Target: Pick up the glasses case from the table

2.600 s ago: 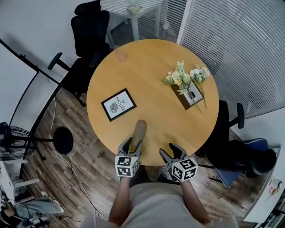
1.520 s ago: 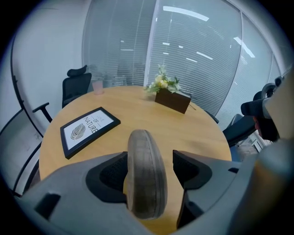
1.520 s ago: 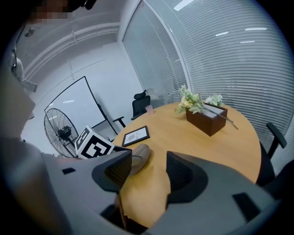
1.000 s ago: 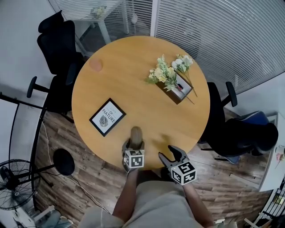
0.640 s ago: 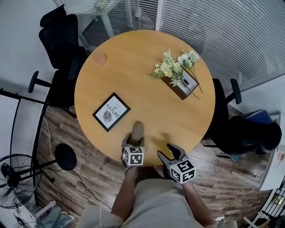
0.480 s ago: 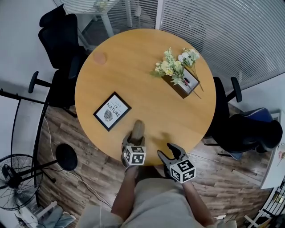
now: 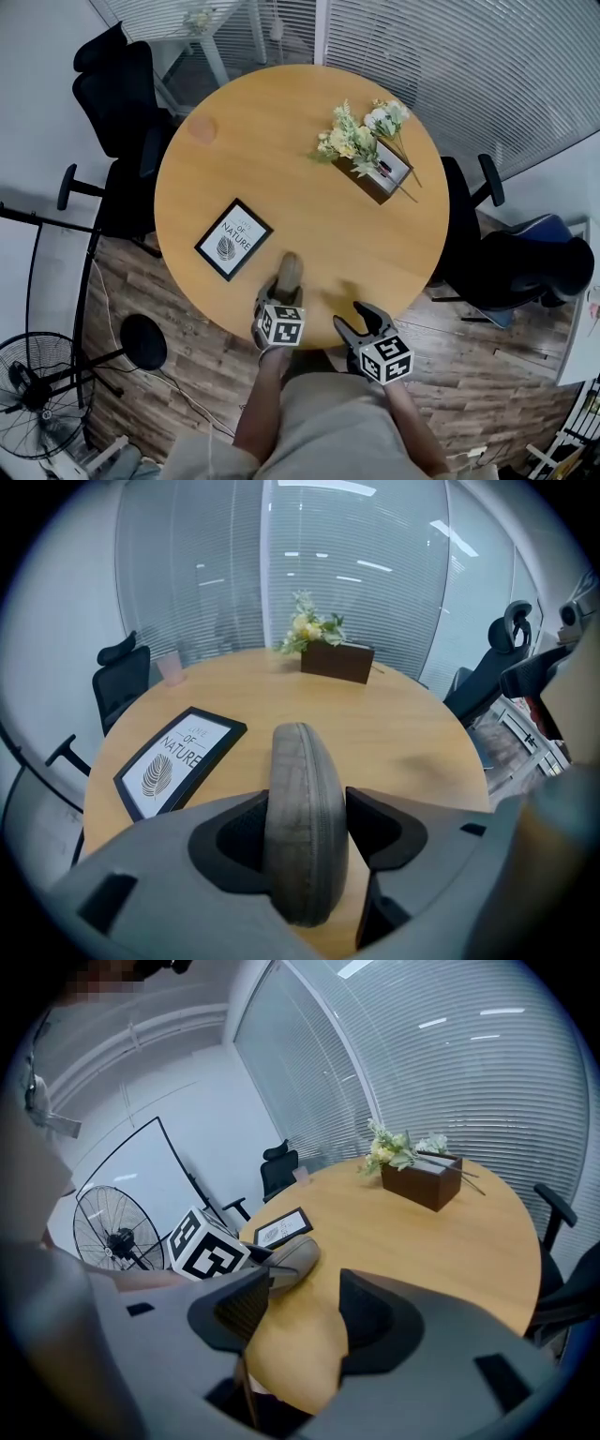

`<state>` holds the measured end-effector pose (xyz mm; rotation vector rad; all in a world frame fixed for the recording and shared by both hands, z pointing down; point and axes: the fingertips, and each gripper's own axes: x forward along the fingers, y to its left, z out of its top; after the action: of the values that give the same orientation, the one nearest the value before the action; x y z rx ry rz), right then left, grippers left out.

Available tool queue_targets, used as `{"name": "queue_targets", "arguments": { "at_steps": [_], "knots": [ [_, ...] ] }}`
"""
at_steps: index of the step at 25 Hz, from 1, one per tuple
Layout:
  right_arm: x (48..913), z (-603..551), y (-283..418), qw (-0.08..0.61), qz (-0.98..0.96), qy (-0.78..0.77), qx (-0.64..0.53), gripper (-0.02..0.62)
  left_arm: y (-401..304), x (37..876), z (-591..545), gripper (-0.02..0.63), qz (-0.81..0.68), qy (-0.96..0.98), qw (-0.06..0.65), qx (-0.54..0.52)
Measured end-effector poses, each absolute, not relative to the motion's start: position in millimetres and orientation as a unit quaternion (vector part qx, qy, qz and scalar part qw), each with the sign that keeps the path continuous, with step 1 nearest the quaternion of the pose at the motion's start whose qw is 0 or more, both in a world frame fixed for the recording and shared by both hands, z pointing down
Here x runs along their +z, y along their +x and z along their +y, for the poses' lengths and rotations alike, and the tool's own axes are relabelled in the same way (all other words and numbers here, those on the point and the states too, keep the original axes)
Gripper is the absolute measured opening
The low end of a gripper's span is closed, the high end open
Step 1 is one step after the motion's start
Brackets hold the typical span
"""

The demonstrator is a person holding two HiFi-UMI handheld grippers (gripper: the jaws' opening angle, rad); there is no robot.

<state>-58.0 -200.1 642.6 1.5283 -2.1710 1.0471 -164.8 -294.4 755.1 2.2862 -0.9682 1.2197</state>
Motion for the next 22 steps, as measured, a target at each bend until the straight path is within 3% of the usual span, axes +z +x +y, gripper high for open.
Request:
{"name": "queue_targets", "arguments": {
  "at_steps": [22],
  "knots": [
    [632.9,-198.8,-66.4,0.13,-0.78,0.502,0.349,0.23,-170.6,731.9,-277.8,0.247,-0.342,0.828,0.19,0.401]
  ]
}}
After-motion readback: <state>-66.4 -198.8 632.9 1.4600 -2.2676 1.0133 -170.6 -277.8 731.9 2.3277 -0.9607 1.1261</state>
